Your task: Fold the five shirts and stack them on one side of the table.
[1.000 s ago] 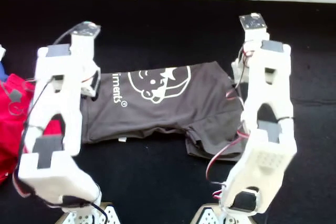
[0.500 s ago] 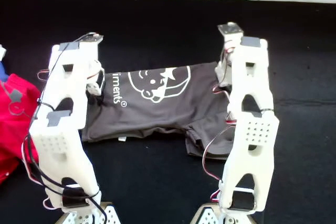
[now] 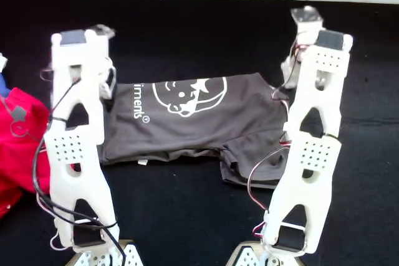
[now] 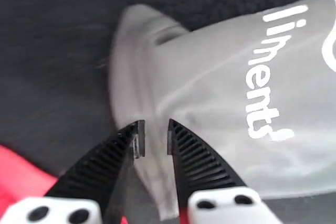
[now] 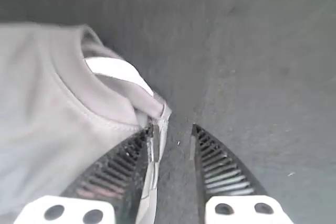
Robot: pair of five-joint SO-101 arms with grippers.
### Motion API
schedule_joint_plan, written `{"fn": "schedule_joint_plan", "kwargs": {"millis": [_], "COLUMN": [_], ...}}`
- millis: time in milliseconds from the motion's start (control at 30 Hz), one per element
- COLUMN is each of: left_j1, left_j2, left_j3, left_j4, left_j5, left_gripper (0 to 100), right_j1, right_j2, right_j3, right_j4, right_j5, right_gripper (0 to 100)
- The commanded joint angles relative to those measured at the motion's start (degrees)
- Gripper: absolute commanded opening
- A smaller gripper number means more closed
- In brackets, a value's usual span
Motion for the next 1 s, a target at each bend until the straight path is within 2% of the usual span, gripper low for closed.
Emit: {"fn": "schedule_joint_plan", "kwargs": {"millis": [0, 167, 333, 533, 700, 967], "left_j1": [0.9, 2.1, 6.4, 7.3, 7.3, 4.8], "left_j2": [-2.0, -12.9, -27.4, -35.8, -38.1, -38.3], "left_j3": [-5.3, 5.4, 23.1, 47.8, 64.4, 74.2], "left_j4": [2.4, 2.5, 1.8, -12.5, -24.2, -35.0], "left_j5": [0.4, 0.4, 0.2, 0.3, 0.3, 0.4], "left_gripper": [9, 9, 9, 9, 9, 9], "right_j1": [0.5, 0.4, -2.6, -11.2, -18.2, -25.4], "right_j2": [-0.8, -5.8, -20.8, -38.4, -48.2, -55.0], "right_j3": [-5.7, 0.7, 18.3, 47.2, 71.7, 101.9], "right_j4": [1.4, 1.5, 1.4, 0.5, -10.7, -32.0], "right_j5": [0.4, 0.3, 0.3, 0.5, 0.7, 0.7], "right_gripper": [11.2, 11.2, 11.2, 11.2, 11.2, 11.2]}}
